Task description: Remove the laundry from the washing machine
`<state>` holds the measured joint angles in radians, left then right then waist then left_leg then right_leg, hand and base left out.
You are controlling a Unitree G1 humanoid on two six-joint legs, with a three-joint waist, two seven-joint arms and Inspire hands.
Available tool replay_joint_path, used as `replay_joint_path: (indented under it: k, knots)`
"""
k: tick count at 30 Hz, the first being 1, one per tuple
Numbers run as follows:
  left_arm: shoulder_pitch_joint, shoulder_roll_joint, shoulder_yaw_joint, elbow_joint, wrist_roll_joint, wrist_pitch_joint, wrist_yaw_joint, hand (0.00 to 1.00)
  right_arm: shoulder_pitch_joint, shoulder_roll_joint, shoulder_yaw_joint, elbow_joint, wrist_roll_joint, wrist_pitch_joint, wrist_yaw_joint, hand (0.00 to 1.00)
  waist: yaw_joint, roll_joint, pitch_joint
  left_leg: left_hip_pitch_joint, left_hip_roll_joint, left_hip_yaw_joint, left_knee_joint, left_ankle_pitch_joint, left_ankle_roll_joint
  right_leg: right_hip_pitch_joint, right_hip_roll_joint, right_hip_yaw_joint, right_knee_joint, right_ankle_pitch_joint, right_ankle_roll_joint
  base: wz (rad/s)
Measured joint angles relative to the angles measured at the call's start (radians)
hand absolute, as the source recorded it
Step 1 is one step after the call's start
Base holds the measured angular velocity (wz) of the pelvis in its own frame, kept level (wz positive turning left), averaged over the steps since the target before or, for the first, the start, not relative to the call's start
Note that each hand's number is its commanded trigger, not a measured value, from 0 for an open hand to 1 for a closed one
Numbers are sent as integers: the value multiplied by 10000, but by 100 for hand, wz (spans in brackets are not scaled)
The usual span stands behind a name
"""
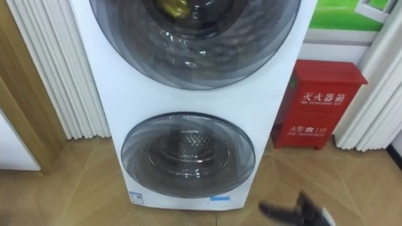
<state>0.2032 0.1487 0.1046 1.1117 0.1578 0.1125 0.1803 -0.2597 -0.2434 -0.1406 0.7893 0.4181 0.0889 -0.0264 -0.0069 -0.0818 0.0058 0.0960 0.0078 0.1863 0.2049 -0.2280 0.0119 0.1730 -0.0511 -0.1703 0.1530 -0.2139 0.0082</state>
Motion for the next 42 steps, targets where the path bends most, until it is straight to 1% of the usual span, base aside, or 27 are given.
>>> replay_joint_path:
  k: [1, 3, 5, 6, 7, 8, 10, 12, 13, 14, 15, 16, 17, 18, 19, 21, 23, 24, 25, 27, 28, 29, 32, 33, 34, 37, 42]
  knots:
    - [13, 7, 27, 2, 250, 87, -6, 0, -240, -103, -3, -212, 8, -3, -113, 0, 127, -8, -8, 7, -1, -2, -10, 0, 0, -5, -1, 3, -11, 0, 0, 0]
    - [-24, 16, 112, -6, 538, 156, -26, 0, -610, -262, -3, -402, 7, -1, -205, 0, 178, -31, -33, 8, -2, -21, -25, 1, 0, -13, 1, 16, -13, 0, 0, -2]
    - [-44, 19, 130, -19, 719, 267, -154, 0, -1022, -375, 0, -682, 9, 25, -394, 0, 281, -22, -74, -30, 0, -38, -28, 1, 0, -63, 2, 17, -5, 0, 0, 0]
    - [-8, 19, 132, -31, 845, 370, -182, 0, -1300, -499, 0, -931, 22, 67, -518, 0, 333, -24, -113, -61, -2, -127, -43, 2, 1, -113, 5, -7, 12, 0, 0, 0]
    - [31, 38, 131, -84, 888, 488, -182, 0, -1672, -657, 7, -1065, 53, 117, -638, 0, 368, -28, -120, -44, -11, -380, -82, 5, 0, -118, 16, -86, 54, 0, 0, 0]
    - [51, 53, 126, -109, 904, 545, -182, 0, -1878, -748, 8, -1063, 53, 121, -702, 0, 377, -31, -122, -29, -8, -473, -92, 6, 0, -120, 25, -141, 92, 0, 0, 7]
    - [57, 109, 111, -167, 1011, 663, -182, 0, -2478, -1067, 19, -1063, 45, 122, -887, 0, 471, -34, -127, 194, 66, -1044, -202, 12, -4, -132, 88, -411, 458, 0, 0, 0]
    - [223, 181, 112, -392, 1131, 717, -183, 0, -2694, -1150, 18, -1159, 52, 122, -939, 0, 530, -73, -147, 381, 152, -1435, -289, 14, -8, -140, 125, -686, 816, 0, -1, 0]
    - [254, 217, 103, -427, 1199, 723, -184, 0, -2734, -1206, 20, -1297, 43, 122, -994, 0, 582, -33, -126, 598, 340, -1874, -444, 51, -60, -326, 162, -949, 1434, -7, 6, -6]
    - [249, 240, 101, -437, 1199, 721, -189, 0, -2739, -1217, 23, -1351, 38, 118, -1026, 0, 638, 108, -35, 674, 468, -2278, -482, 68, -73, -557, 224, -957, 1719, -260, 59, -40]
    - [276, 374, 222, -578, 1251, 698, -195, 0, -2851, -1213, 151, -1444, -117, 116, -1029, 0, 894, -13, -105, 618, 615, -2886, -469, 64, -94, -1260, 469, -561, 1021, -266, -232, -65]
    - [279, 419, 597, -542, 1589, 666, -204, 0, -3026, -1232, 310, -1629, -306, 125, -1024, 0, 933, -150, -83, 481, 748, -3021, -413, -83, -371, -1784, 557, -818, 456, 881, -671, -44]
    - [273, 413, 700, -489, 1694, 712, -211, 0, -3032, -1233, 317, -1722, -317, 137, -1087, 0, 781, -134, -106, 471, 872, -2991, -420, -89, -564, -1703, 606, -1039, 508, 1094, -675, 9]
    - [235, 406, 671, -462, 1695, 802, -241, 0, -3076, -1306, 325, -1817, -296, 142, -1293, 0, 595, -186, -81, 461, 895, -2421, -468, 3, -718, -1550, 558, -1180, 479, 1103, -689, 37]
    - [232, 336, 666, -522, 1684, 841, -320, 0, -3102, -1457, 358, -1943, -302, 142, -1417, 0, 597, -183, -85, 499, 886, -1941, -562, 51, -739, -1442, 541, -1062, 465, 1098, -681, 23]
    - [212, 313, 654, -555, 1684, 883, -354, 0, -3160, -1604, 376, -2313, -303, 143, -1460, 0, 589, -223, -84, 503, 866, -1659, -674, 147, -654, -1395, 519, -1050, 479, 1062, -624, 9]
    - [192, 316, 673, -545, 1687, 1063, -357, 0, -3406, -1652, 359, -2604, -302, 144, -1465, 0, 591, -306, -90, 515, 781, -1640, -682, 153, -628, -1405, 507, -1080, 444, 1048, -583, 3]
    - [189, 317, 664, -537, 1680, 1178, -375, 0, -3679, -1653, 361, -2691, -294, 154, -1463, 0, 576, -377, -134, 489, 686, -1619, -667, 156, -621, -1398, 494, -1088, 354, 1053, -574, -4]
    - [200, 309, 659, -527, 1656, 1257, -389, 0, -4001, -1653, 372, -2859, -308, 214, -1479, 0, 603, -387, -142, 453, 640, -1591, -660, 154, -617, -1390, 509, -1081, 284, 1062, -543, 0]
    - [201, 320, 658, -532, 1630, 1280, -386, 0, -4213, -1652, 394, -3363, -312, 257, -1482, 0, 606, -376, -135, 382, 617, -1582, -610, 157, -609, -1385, 488, -1106, 274, 1081, -514, 11]
    - [213, 332, 644, -535, 1624, 1277, -372, 0, -4220, -1667, 383, -3556, -375, 286, -1631, 0, 608, -345, -113, 360, 612, -1571, -571, 157, -607, -1367, 475, -1145, 276, 1078, -509, 10]
    - [233, 334, 625, -539, 1621, 1277, -364, 0, -4219, -1668, 384, -3628, -428, 349, -1645, 0, 605, -375, -134, 357, 612, -1571, -559, 156, -604, -1362, 472, -1149, 278, 1072, -500, 5]
    - [230, 324, 223, -541, 1617, 1279, -351, 0, -4219, -1667, 426, -4022, -697, 441, -1540, 0, 555, -292, -77, 307, 596, -1564, -526, 148, -505, -1373, 458, -1148, 280, 994, -525, 2]
    - [229, 319, 78, -546, 1609, 1283, -342, 0, -4219, -1667, 434, -4150, -728, 447, -1502, 0, 533, -266, -69, 292, 562, -1562, -525, 168, -463, -1391, 379, -1120, 315, 891, -517, 10]
    - [219, 315, -20, -548, 1583, 1278, -341, 0, -4219, -1667, 433, -4241, -737, 461, -1443, 0, 416, -234, -82, 293, 564, -1559, -525, 170, -461, -1402, 382, -1099, 354, 839, -511, 9]
    - [198, 317, -108, -549, 1586, 1279, -343, 0, -4219, -1667, 432, -4725, -720, 598, -1449, 0, 393, -218, -97, 263, 597, -1559, -540, 169, -466, -1418, 424, -1080, 377, 815, -539, 1]
    - [194, 323, -133, -549, 1575, 1269, -344, 0, -4218, -1667, 445, -4922, -712, 662, -1484, 0, 394, -379, -206, 286, 636, -1422, -458, 170, -470, -1397, 504, -1069, 350, 841, -577, -3]
